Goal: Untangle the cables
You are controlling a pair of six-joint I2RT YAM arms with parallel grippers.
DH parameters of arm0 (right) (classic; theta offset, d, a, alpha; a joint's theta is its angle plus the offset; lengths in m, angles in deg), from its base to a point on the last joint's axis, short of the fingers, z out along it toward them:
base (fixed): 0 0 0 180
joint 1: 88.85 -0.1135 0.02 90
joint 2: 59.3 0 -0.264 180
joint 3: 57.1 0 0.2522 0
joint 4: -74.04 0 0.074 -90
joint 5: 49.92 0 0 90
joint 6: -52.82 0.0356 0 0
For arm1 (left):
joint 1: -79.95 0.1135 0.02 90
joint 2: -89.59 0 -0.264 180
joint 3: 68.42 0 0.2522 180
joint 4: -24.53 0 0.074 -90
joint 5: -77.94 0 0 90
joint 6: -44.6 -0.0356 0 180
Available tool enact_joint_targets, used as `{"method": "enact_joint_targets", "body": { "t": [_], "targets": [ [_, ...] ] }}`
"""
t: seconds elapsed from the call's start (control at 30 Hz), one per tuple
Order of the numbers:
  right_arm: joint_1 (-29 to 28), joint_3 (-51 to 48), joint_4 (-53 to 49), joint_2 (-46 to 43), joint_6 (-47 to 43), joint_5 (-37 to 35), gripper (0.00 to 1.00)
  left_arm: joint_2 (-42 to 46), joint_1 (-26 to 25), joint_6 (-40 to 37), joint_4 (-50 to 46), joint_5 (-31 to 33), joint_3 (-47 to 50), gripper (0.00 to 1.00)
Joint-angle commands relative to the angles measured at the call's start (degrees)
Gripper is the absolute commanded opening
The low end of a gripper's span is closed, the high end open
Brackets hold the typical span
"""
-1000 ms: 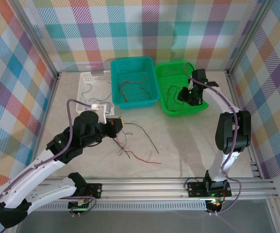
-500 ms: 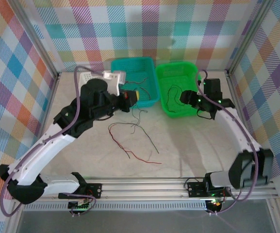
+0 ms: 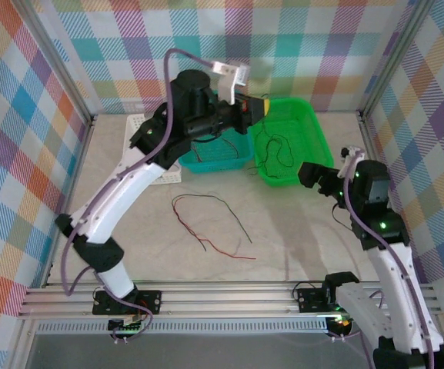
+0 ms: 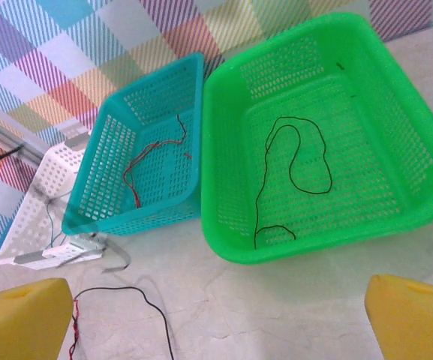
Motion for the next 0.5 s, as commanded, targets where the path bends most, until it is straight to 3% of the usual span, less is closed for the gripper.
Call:
{"method": "enact_joint_targets", "body": {
  "t": [0.0, 0.27, 0.47],
  "targets": [
    [-0.2, -1.0, -5.8, -4.2, 0.0, -2.5, 1.00, -5.9, -0.7, -2.3, 1.7, -5.7, -8.1, 0.00],
    [-0.2, -1.3, -12.2, -14.0, 0.2, -3.1, 1.00, -22.6, -0.7, -3.5, 2.7, -6.7, -25.4, 0.00],
    [-0.2, -1.8, -16.1, -20.4, -1.6, -4.4, 1.00, -30.0, -0.7, -4.7, 5.9, -3.4, -26.6, 0.00]
  ]
}}
